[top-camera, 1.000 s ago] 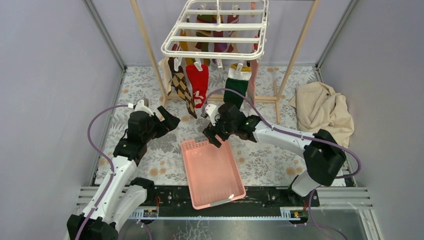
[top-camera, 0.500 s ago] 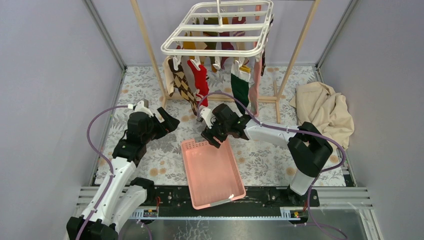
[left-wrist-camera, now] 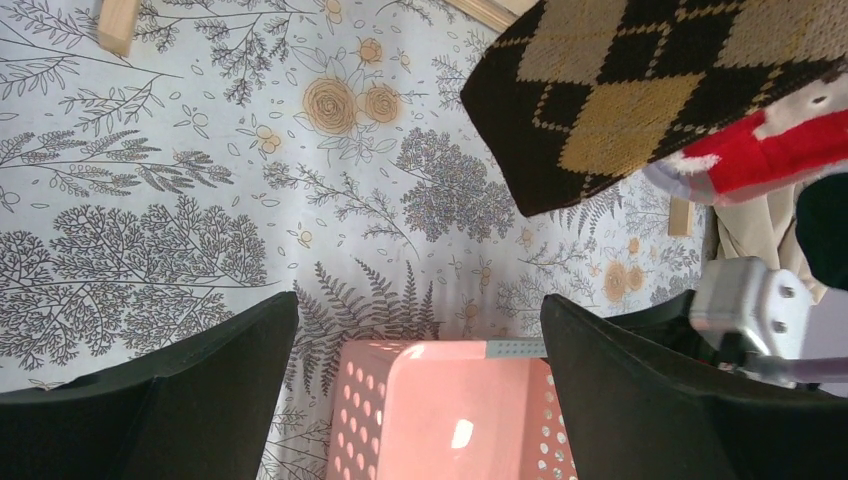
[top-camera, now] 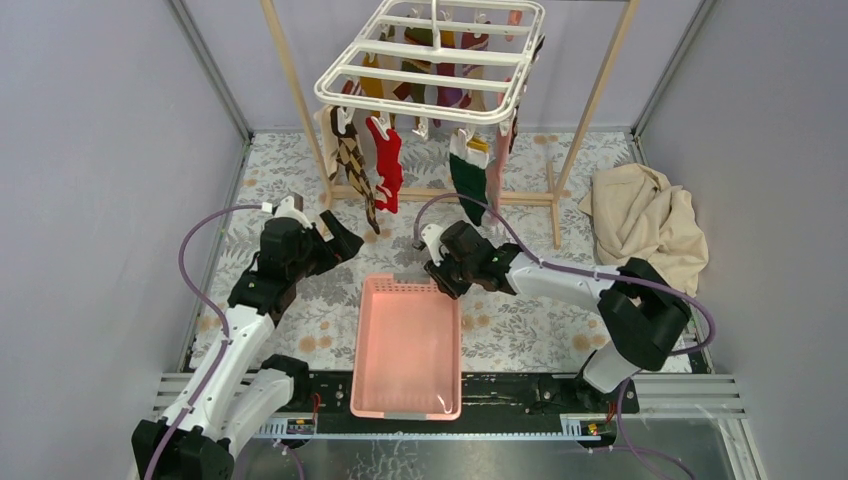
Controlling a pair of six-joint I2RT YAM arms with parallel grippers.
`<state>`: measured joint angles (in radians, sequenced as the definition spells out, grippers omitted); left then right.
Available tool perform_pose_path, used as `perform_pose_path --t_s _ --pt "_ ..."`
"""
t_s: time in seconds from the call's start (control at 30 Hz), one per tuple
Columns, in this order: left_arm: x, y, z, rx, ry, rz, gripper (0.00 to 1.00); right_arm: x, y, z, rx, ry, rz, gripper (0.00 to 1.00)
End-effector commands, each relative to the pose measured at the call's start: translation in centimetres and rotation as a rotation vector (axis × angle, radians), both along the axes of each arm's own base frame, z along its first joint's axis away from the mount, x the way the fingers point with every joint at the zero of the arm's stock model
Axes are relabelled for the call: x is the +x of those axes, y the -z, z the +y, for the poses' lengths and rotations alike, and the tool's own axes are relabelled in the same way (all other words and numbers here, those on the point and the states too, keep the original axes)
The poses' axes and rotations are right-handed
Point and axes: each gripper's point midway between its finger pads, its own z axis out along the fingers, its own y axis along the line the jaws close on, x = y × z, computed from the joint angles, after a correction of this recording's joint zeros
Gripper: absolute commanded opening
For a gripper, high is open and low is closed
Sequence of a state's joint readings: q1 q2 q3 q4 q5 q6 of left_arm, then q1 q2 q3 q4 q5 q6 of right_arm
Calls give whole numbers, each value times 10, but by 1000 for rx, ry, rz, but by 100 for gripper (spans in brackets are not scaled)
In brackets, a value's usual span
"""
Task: Remove the socks clipped to the hanger
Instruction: Adjust the bin at the center of the board.
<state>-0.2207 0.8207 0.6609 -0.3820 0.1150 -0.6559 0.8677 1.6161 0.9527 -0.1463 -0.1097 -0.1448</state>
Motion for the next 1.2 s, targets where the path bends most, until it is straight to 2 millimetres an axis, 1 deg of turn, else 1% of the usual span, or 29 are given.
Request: perform_pose_path --t_s 0.0,0.03,0.13,0.27,0.4,0.47,0.53,0.63,0.73,0.9,1.03,1.07,1.1,1.13,1.17 --pt "6 -17 -2 10 9 -44 99 5 -24 -10 41 124 -45 12" --pt "7 -17 -2 10 9 -45 99 3 -24 -14 34 143 -43 8" --pt "8 -21 -3 12 13 -51 99 2 -26 -28 19 246 -36 2" --pt "12 -27 -3 26 9 -55 99 2 -35 -48 42 396 -50 2" --pt "17 -33 -4 29 10 -57 99 8 -46 -72 58 567 -108 1" --pt "19 -36 -6 25 14 -59 99 12 -49 -90 49 685 -142 0" --pt "21 -40 -7 25 16 -64 99 14 -50 -108 39 795 -154 0" --pt "22 -41 -8 34 11 -60 99 19 -45 -130 73 964 -95 0" --pt "23 -42 -8 45 4 -56 99 13 -35 -134 124 1062 -1 0" --pt "26 -40 -7 57 -9 -47 99 -5 -19 -127 270 1182 133 0" --pt "28 -35 -10 68 -11 -31 99 -16 -15 -126 337 1222 190 0" --pt "29 -33 -12 68 -6 -27 99 -19 -15 -126 351 1220 196 12" --pt "29 -33 -13 69 -4 -23 99 -21 -16 -126 362 1219 196 30" --pt "31 -32 -10 82 -21 -25 99 -23 -16 -127 371 1216 194 45" --pt "31 -32 -10 86 -25 -26 99 -25 -16 -128 375 1209 188 56"
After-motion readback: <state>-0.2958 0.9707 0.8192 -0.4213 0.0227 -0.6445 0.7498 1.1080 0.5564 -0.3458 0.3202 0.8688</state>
